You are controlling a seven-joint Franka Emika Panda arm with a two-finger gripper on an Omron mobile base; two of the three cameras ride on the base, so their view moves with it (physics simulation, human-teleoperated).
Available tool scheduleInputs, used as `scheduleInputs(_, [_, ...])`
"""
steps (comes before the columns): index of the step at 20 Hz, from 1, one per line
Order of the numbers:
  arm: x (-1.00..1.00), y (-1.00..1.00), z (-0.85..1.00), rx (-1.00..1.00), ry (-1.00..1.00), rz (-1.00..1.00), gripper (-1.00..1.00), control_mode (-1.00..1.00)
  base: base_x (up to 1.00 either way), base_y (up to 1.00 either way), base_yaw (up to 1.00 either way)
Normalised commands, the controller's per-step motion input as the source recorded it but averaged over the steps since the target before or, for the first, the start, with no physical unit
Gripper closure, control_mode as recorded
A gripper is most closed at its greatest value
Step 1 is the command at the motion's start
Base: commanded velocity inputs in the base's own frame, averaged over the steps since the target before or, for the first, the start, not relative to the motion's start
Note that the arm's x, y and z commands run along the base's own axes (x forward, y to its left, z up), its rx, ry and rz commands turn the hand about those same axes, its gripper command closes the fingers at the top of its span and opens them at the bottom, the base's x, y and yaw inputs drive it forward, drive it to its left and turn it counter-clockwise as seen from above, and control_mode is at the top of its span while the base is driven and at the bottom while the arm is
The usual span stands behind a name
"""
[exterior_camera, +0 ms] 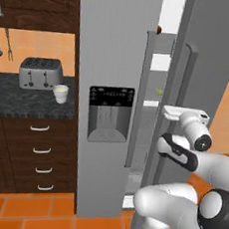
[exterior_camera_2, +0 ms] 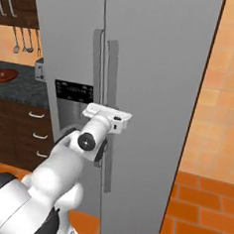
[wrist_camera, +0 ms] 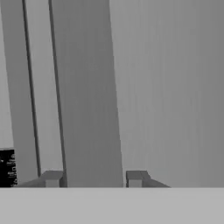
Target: Grab a lemon wedge from the fridge and one ice cube from the ice bowl, and put them in the glass of lemonade.
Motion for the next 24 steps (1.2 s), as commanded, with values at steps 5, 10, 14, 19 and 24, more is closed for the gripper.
scheduleInputs(5, [-0.91,-0.05,0.89,0.03,0.0,-0.12,-1.0,-1.0,0.0,0.0,0.0])
scheduleInputs(10, [-0.91,0.25,1.0,0.01,0.0,-0.09,-1.0,-1.0,0.0,0.0,0.0])
scheduleInputs(14, [-0.54,1.0,0.58,0.0,0.03,-0.18,-1.0,-1.0,0.0,0.0,0.0])
scheduleInputs(19, [0.06,1.0,0.06,-0.01,0.23,-0.33,-1.0,-1.0,0.0,0.0,0.0])
scheduleInputs(24, [0.34,0.52,-0.02,-0.02,0.38,-0.34,-1.0,-1.0,0.0,0.0,0.0])
